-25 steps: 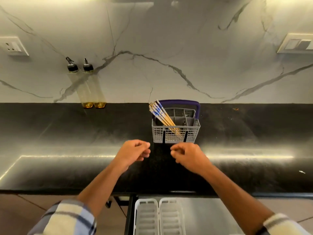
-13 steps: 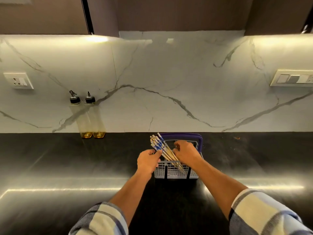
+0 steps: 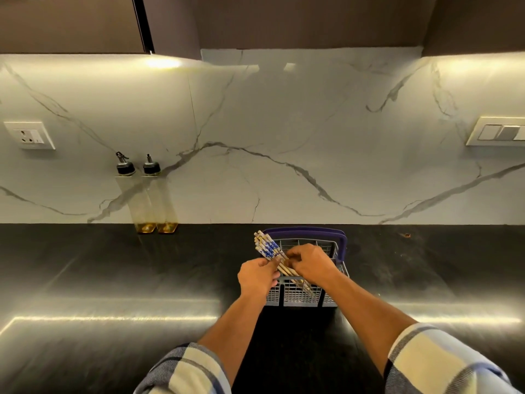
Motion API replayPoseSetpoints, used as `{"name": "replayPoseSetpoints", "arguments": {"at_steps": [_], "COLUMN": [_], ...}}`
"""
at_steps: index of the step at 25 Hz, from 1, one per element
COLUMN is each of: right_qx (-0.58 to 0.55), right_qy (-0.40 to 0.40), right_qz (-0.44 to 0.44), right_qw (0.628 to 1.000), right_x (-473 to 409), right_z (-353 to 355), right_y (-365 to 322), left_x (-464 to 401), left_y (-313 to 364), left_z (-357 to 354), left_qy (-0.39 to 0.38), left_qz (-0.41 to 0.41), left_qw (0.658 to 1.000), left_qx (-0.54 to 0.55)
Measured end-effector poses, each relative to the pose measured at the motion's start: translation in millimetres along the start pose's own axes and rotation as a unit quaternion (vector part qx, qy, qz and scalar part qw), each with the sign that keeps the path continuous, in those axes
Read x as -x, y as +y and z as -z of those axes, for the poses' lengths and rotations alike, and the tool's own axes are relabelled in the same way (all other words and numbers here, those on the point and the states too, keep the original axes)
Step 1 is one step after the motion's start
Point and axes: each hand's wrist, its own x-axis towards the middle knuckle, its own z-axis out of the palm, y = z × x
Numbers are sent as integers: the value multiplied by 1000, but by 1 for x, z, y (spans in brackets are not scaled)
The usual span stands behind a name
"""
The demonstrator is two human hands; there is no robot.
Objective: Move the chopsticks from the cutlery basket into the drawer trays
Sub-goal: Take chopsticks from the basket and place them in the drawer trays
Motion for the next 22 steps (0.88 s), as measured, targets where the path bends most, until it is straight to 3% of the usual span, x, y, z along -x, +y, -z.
{"name": "replayPoseSetpoints", "arguments": {"at_steps": [16, 22], "right_qx": [-26, -92], "right_qy": [25, 58], "right_qz": [-12, -16], "right_qw": [999, 994], "right_x": [3, 12], "right_z": [5, 19], "right_y": [2, -2], "left_x": [-6, -3], "left_y": [-12, 10], "left_z": [4, 37], "left_qy": [-2, 4], "left_qz": [-75, -154], "left_qw": [997, 986], "left_qx": [-12, 67]}}
